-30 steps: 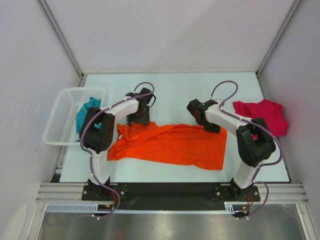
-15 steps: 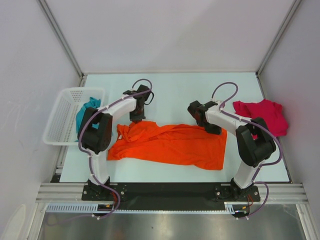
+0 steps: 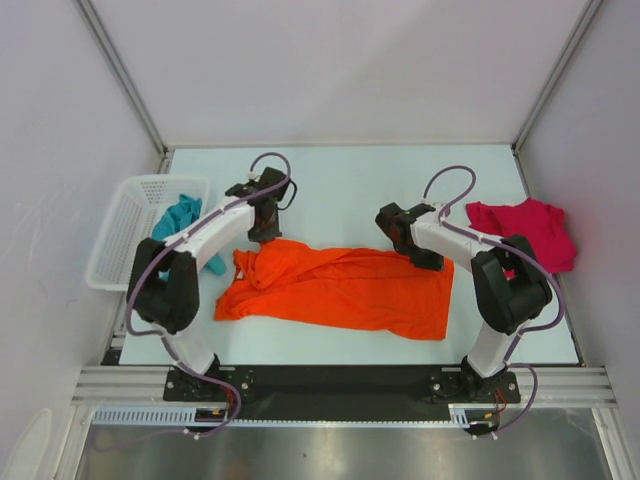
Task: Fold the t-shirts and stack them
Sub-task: Grap the side of the flattened tshirt furthest away from the robot with both arms
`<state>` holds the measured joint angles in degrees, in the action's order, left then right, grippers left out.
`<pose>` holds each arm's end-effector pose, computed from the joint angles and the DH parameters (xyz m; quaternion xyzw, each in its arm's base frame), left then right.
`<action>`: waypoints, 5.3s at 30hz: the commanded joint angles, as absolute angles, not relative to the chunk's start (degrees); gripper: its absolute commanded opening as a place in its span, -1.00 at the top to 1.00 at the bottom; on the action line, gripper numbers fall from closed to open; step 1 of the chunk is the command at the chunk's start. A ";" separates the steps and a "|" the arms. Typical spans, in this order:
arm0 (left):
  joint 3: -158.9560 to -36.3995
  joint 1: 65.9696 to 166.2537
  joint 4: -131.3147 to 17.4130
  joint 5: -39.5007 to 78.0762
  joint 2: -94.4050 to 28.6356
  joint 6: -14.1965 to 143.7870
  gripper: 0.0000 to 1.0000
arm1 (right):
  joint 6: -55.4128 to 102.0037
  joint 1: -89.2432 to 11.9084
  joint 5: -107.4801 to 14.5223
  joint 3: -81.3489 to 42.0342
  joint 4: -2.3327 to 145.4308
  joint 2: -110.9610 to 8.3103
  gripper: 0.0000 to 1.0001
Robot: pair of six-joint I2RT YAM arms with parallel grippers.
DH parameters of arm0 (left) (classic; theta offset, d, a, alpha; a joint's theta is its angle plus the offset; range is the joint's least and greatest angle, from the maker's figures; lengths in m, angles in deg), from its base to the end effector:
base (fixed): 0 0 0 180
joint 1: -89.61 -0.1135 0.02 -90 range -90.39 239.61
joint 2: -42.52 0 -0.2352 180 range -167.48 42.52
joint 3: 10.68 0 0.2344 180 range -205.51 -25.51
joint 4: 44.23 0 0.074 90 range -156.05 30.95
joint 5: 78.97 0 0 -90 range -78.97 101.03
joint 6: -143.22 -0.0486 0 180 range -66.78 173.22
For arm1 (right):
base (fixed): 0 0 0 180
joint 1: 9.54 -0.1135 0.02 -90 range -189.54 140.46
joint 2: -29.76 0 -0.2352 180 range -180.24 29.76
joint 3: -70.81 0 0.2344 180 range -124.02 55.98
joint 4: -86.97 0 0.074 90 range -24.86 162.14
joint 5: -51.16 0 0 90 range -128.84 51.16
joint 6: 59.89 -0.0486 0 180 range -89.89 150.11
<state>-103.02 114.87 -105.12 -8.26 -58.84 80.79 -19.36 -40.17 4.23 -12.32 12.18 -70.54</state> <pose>0.3134 -0.1301 0.1948 -0.0488 0.9700 0.0713 0.2274 0.2598 0.1153 0.1663 0.1460 0.9185 -0.2912 0.2240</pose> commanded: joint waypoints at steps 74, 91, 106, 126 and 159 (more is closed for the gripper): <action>-81.14 123.63 -111.88 -12.18 -27.26 86.44 1.00 | -13.57 -32.66 7.30 -28.05 16.24 -90.04 0.30; -82.29 123.63 -111.88 -12.44 -28.49 86.00 1.00 | -9.97 -32.92 4.32 -21.72 22.92 -84.24 1.00; -82.73 123.71 -111.17 -12.35 -28.85 85.38 1.00 | -12.78 -32.66 8.62 -26.82 15.98 -87.31 0.63; -83.78 123.63 -111.88 -12.97 -29.20 85.38 1.00 | -9.62 -32.48 4.59 -23.66 21.60 -89.60 0.80; -85.80 123.54 -109.50 -13.58 -31.13 83.19 1.00 | -10.76 -36.18 11.18 -18.90 14.23 -70.96 0.94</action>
